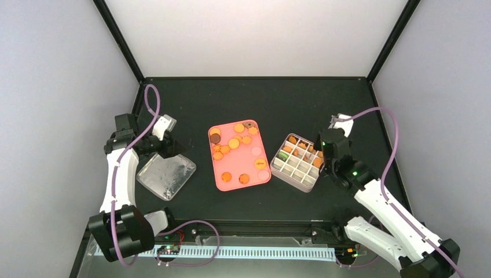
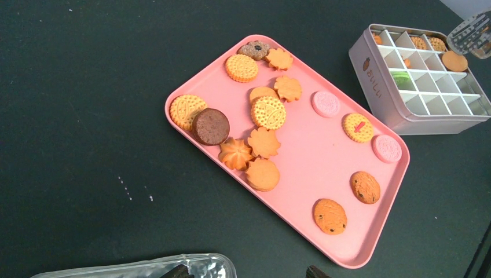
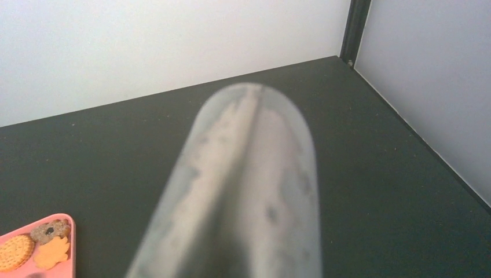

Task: Pack the cookies
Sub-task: Place the fake cookies in the empty pocket of the box, then adjust the fake cookies in the empty pocket of the box, then adjust the fake cookies on the plate, then pick up the fake cookies from the plate.

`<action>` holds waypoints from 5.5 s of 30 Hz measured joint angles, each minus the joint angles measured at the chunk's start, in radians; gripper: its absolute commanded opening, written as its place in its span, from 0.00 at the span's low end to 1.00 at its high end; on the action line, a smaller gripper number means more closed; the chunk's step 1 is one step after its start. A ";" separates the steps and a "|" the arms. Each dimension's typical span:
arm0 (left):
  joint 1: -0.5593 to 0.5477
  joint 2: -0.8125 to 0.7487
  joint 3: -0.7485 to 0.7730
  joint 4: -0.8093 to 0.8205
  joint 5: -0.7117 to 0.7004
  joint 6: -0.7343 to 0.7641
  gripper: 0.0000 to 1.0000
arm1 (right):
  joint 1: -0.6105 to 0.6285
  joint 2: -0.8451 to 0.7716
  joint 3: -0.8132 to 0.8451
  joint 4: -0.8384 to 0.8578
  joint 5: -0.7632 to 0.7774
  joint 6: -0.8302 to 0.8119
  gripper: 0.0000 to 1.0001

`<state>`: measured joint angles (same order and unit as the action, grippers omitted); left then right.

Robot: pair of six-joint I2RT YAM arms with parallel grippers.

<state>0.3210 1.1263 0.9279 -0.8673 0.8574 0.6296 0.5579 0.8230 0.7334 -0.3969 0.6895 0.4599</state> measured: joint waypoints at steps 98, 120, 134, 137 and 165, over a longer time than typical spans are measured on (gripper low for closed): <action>0.000 0.008 -0.001 -0.008 -0.014 0.004 0.53 | 0.655 0.694 0.237 0.338 -0.210 -0.100 0.37; 0.000 0.008 -0.001 -0.008 -0.015 0.004 0.53 | 0.634 0.612 0.204 0.335 -0.175 -0.066 0.17; 0.000 0.008 -0.001 -0.009 -0.015 0.004 0.53 | 0.575 0.525 0.203 0.308 -0.163 -0.090 0.30; 0.000 0.008 -0.001 -0.011 -0.015 0.004 0.53 | 0.552 0.537 0.199 0.319 -0.176 -0.083 0.35; 0.000 0.008 -0.001 -0.018 -0.015 0.004 0.53 | 0.511 0.637 0.156 0.398 -0.282 -0.043 0.34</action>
<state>0.3214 1.1347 0.9272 -0.8856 0.8421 0.6338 1.0691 1.4597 0.8890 0.0013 0.4076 0.4168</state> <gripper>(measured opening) 0.532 0.352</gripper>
